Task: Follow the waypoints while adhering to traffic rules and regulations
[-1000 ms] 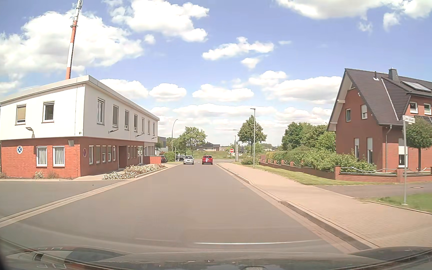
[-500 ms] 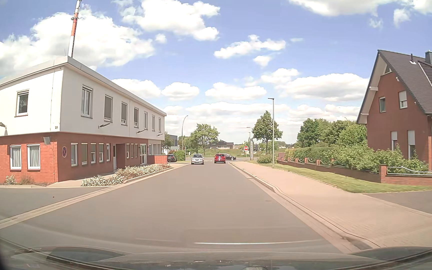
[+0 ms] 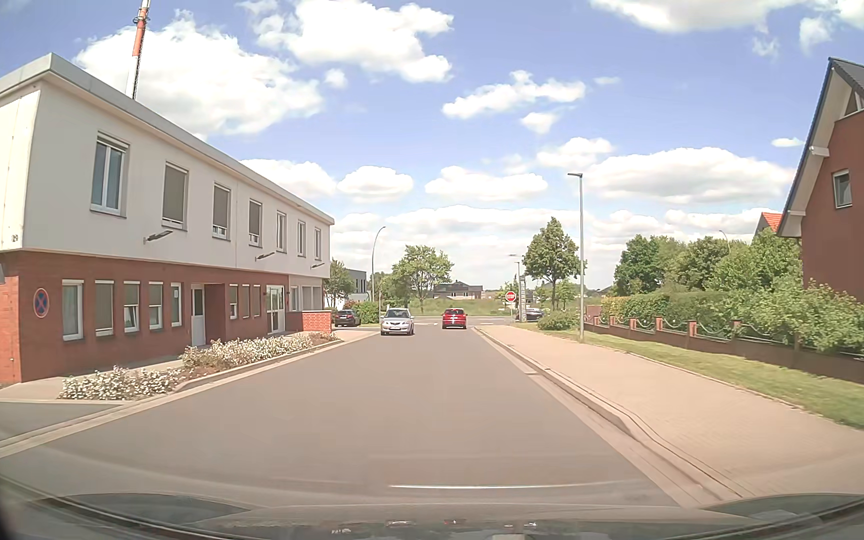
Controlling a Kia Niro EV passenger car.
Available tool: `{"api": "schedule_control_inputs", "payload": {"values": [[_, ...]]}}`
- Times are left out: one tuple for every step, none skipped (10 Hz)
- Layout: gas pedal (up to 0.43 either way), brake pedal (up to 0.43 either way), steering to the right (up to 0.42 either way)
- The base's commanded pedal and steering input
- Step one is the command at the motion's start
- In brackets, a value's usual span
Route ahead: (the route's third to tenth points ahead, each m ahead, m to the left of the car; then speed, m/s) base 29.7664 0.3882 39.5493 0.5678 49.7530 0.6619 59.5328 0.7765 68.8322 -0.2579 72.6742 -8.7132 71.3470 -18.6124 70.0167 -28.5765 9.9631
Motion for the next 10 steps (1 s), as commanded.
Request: {"api": "schedule_control_inputs", "payload": {"values": [[0.118,0.000,-0.022],[0.079,0.000,-0.018],[0.020,0.000,-0.016],[0.000,0.000,-0.014],[0.000,0.000,-0.011],[0.000,0.000,-0.008],[0.000,0.000,-0.008],[0.000,0.000,-0.008],[0.000,0.000,-0.007],[0.000,0.000,-0.006]]}}
